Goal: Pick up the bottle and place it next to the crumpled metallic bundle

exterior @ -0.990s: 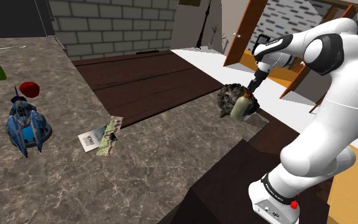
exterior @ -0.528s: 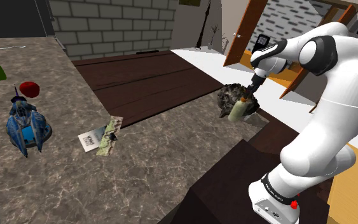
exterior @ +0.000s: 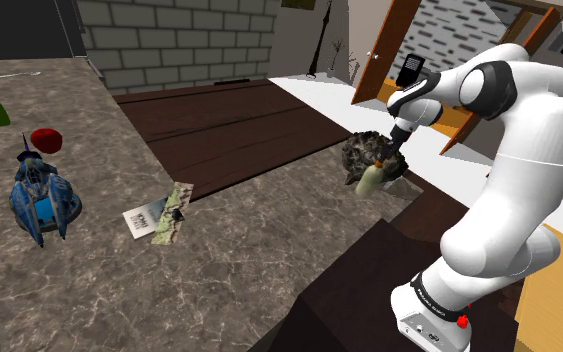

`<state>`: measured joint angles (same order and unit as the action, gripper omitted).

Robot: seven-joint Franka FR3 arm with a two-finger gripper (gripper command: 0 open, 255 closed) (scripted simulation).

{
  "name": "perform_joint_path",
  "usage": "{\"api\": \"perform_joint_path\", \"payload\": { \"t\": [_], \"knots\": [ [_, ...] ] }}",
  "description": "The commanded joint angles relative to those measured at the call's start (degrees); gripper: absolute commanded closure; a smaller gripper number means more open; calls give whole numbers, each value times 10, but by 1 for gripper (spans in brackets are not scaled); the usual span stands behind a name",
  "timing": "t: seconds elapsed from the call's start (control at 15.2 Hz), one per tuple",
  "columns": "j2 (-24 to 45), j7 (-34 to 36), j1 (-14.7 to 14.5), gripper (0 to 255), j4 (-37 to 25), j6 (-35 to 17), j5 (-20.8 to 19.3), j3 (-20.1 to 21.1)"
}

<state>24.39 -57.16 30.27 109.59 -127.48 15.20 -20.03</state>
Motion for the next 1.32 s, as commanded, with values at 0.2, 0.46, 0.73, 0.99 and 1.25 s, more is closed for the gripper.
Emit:
{"api": "perform_joint_path", "payload": {
  "t": [0.2,0.46,0.73,0.99,1.25],
  "knots": [
    [24,-10,5,255,6,-29,13,7],
    [45,-18,9,255,8,-50,24,13],
    [67,-25,14,255,7,-70,34,20],
    [67,-25,14,255,7,-70,34,20],
    [67,-25,14,255,7,-70,34,20]
  ]
}}
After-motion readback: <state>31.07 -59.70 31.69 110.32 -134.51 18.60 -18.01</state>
